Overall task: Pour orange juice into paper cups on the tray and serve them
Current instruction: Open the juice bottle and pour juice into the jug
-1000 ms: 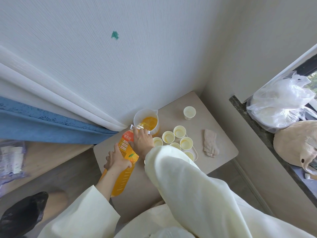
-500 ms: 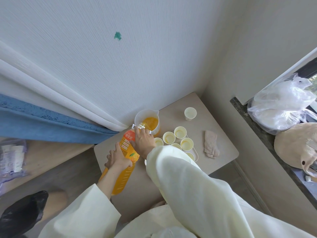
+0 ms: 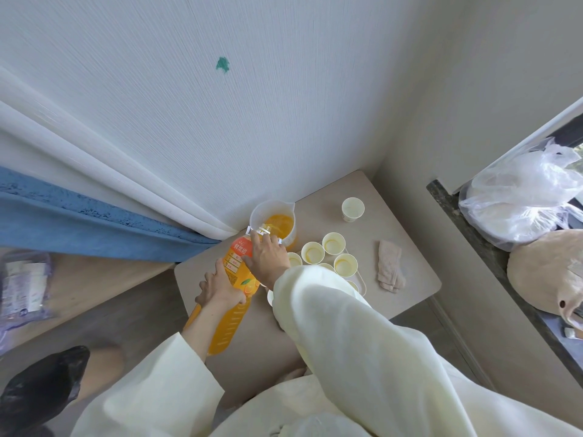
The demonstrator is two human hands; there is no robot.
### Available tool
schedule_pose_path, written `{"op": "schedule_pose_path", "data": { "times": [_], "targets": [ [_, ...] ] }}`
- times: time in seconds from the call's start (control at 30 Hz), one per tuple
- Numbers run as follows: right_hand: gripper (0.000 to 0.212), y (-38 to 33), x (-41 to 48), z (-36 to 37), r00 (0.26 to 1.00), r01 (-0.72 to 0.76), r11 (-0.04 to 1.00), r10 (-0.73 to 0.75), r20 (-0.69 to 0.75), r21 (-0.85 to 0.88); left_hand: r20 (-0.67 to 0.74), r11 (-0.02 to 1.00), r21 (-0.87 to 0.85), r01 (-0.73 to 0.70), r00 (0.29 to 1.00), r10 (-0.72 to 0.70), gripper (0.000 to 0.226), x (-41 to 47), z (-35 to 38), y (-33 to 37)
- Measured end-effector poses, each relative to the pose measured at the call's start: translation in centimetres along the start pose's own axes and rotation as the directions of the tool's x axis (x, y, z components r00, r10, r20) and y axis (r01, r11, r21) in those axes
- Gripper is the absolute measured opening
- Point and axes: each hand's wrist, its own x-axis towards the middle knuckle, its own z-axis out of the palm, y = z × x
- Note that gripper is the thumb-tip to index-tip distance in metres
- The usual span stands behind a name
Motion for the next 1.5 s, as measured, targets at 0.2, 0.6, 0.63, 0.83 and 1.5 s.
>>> {"op": "schedule_pose_path", "data": {
  "times": [0.2, 0.6, 0.63, 0.83, 1.5],
  "targets": [
    [0.067, 0.01, 0.25, -0.01, 1.0, 0.001, 1.0, -0.001, -0.002, 0.001, 0.0, 1.0, 0.01, -0.001, 1.0, 0.001, 0.117, 0.19, -0.17, 0.01],
    [0.067, 0.01, 0.53, -0.04, 1.0, 0.004, 1.0, -0.004, -0.004, 0.013, 0.005, 1.0, 0.011, 0.004, 1.0, -0.004, 0.115, 0.46, -0.36, 0.1],
    [0.067, 0.02, 0.54, -0.03, 1.0, 0.005, 1.0, -0.005, -0.002, 0.012, 0.005, 1.0, 0.012, 0.003, 1.0, -0.003, 0.115, 0.51, -0.34, 0.09],
    [0.067, 0.2, 0.67, -0.01, 1.0, 0.003, 1.0, -0.003, -0.002, 0.006, 0.002, 1.0, 0.019, 0.001, 1.0, -0.001, 0.116, 0.52, -0.39, 0.15],
    [0.067, 0.27, 0.53, -0.16, 1.0, 0.006, 1.0, -0.006, 0.008, -0.002, 0.007, 1.0, 0.018, -0.002, 1.0, 0.002, 0.117, 0.45, -0.4, 0.22]
  ]
}}
